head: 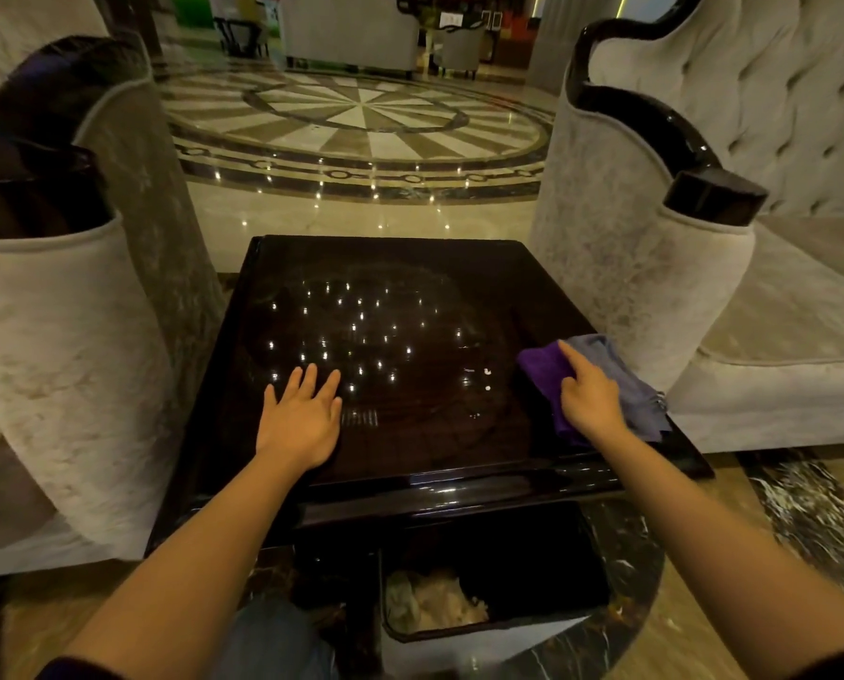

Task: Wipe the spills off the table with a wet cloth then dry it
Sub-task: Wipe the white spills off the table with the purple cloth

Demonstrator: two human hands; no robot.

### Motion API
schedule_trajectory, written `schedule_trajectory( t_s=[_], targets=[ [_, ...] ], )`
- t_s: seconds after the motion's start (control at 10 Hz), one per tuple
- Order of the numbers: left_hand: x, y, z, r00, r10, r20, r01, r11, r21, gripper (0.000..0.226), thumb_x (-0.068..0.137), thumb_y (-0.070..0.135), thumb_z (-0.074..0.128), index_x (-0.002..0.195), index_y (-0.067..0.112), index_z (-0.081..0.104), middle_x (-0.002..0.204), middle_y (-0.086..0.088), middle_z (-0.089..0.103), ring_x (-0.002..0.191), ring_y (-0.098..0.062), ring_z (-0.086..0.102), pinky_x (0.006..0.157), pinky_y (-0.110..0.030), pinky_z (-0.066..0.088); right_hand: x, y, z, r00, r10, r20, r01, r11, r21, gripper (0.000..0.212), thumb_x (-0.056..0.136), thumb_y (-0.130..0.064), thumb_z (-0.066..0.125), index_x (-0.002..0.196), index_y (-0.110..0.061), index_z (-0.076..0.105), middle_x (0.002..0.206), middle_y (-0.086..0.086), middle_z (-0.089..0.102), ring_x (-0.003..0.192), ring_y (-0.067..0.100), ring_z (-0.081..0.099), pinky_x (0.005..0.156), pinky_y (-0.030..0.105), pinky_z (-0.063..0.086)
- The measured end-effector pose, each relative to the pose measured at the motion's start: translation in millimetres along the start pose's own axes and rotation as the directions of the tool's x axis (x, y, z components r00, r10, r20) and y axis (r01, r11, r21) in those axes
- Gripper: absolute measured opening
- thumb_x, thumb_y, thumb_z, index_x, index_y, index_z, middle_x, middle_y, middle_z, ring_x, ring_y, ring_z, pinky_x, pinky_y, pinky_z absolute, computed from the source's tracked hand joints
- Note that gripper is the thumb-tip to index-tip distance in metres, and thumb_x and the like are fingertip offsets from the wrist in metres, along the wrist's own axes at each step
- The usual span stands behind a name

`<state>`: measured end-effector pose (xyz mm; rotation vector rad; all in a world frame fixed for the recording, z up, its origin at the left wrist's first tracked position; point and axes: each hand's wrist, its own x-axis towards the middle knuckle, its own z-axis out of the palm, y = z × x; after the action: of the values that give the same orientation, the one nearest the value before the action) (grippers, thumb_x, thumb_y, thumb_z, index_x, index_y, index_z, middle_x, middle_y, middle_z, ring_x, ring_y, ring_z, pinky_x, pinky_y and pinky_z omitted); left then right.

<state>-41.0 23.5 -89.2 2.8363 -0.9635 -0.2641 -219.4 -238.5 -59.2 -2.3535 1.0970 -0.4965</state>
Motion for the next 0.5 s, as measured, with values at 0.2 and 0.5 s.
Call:
schedule_trajectory(
  t_s=[0.2,0.5],
  targets=[
    [1,0,1,1.000,0.003,0.003,-0.003,1.000,-0.003,0.050,0.100,0.035,0.015,0.148,0.023,0.007,0.158,-0.008,0.003,0.146,-0.024,-0.002,0.117,-0.048,0.003,-2,8,21,1.000,-0.010,0.006,0.012,0.967,-0.254,0.042,0.092,-0.009,0.037,0.134,-0.004,0.036,0.139,0.029,0.036,0.127,0.043,0.031,0.105,0.045,0.028],
    [4,-1,5,1.000,0.000,-0.002,0.000,1.000,-0.001,0.050,0.099,0.035,0.015,0.148,0.023,0.006,0.158,-0.008,0.002,0.146,-0.025,-0.003,0.117,-0.049,0.002,14,-14,33,0.987,0.073,0.141,-0.036,0.968,-0.248,0.050,0.097,-0.023,0.030,0.142,-0.007,0.017,0.150,0.023,0.017,0.131,0.042,0.029,0.105,0.046,0.031]
  ],
)
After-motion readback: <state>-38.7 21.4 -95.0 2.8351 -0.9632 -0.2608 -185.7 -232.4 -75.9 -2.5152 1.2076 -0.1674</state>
